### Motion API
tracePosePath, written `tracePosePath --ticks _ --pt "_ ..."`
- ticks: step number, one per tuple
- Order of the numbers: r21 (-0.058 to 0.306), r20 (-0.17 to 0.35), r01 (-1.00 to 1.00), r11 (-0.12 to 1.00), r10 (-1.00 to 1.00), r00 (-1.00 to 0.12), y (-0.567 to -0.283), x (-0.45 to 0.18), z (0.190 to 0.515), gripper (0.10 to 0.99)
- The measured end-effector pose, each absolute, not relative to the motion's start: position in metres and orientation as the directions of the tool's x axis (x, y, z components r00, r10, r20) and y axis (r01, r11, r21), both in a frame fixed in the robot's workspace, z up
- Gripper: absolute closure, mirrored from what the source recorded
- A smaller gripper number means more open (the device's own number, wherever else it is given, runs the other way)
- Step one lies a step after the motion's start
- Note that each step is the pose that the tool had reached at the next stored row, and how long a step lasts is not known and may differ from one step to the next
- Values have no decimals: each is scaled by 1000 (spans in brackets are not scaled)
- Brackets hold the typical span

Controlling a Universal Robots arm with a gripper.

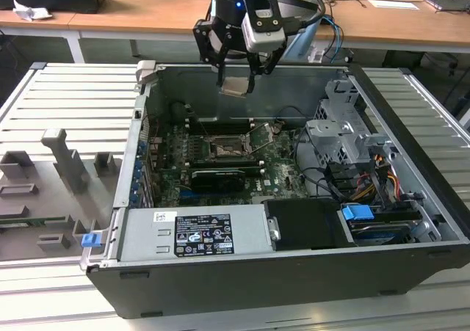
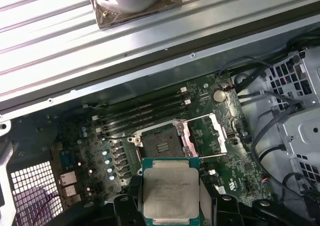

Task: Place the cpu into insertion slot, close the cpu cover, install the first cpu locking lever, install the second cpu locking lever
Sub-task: 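Place the cpu into insertion slot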

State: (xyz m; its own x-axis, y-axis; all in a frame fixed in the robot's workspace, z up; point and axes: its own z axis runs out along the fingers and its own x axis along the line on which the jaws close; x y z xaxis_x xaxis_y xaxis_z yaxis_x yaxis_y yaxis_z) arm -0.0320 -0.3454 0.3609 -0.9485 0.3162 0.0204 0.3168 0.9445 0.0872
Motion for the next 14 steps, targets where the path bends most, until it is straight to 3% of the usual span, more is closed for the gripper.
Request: tracePosePath --ticks 14 --pt "87 20 408 909 408 -913 -345 -32 361 545"
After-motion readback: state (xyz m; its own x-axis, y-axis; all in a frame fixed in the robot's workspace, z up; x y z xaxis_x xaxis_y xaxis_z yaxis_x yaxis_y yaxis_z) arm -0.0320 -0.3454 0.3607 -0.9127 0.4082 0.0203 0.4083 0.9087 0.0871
